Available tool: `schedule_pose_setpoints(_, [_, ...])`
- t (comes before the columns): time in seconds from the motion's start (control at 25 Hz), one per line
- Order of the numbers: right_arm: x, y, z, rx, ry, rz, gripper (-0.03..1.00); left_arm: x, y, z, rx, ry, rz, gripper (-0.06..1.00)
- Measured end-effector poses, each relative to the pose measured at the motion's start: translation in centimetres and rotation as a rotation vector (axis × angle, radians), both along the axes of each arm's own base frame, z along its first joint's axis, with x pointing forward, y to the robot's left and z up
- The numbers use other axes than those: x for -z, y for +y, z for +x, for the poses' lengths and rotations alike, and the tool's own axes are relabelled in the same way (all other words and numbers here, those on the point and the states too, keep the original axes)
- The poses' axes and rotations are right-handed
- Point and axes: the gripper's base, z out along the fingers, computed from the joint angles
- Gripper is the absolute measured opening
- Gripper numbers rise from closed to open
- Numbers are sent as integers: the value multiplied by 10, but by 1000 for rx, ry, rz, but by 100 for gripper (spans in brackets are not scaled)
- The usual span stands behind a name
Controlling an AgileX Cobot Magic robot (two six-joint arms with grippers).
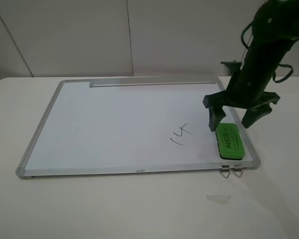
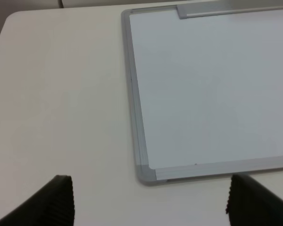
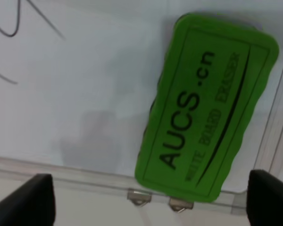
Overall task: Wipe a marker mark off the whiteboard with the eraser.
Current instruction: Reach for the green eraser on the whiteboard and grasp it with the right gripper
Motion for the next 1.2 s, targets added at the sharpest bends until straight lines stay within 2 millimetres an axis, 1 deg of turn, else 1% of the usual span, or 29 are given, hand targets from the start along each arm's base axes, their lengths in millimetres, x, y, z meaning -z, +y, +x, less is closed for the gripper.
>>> schedule_pose_setpoints(0.16, [18,3,16,-1,31,-19,81,0,0,0,0,0,0,68])
schedule_pose_setpoints(0.36, [42,-3,21,7,77,-107,81,0,0,0,0,0,0,68])
schedule_pose_setpoints(0.48, [45,-5,22,9,79,-131,81,0,0,0,0,0,0,68])
schedule_pose_setpoints(0.6, [49,-9,25,30,73,-117,81,0,0,0,0,0,0,68])
schedule_pose_setpoints(0.72, [61,-20,27,68,106,-114,81,0,0,0,0,0,0,68])
schedule_pose_setpoints(0.8, [65,-24,27,83,122,-99,81,0,0,0,0,0,0,68])
schedule_pose_setpoints(1.2, [65,-17,26,65,140,-14,81,0,0,0,0,0,0,68])
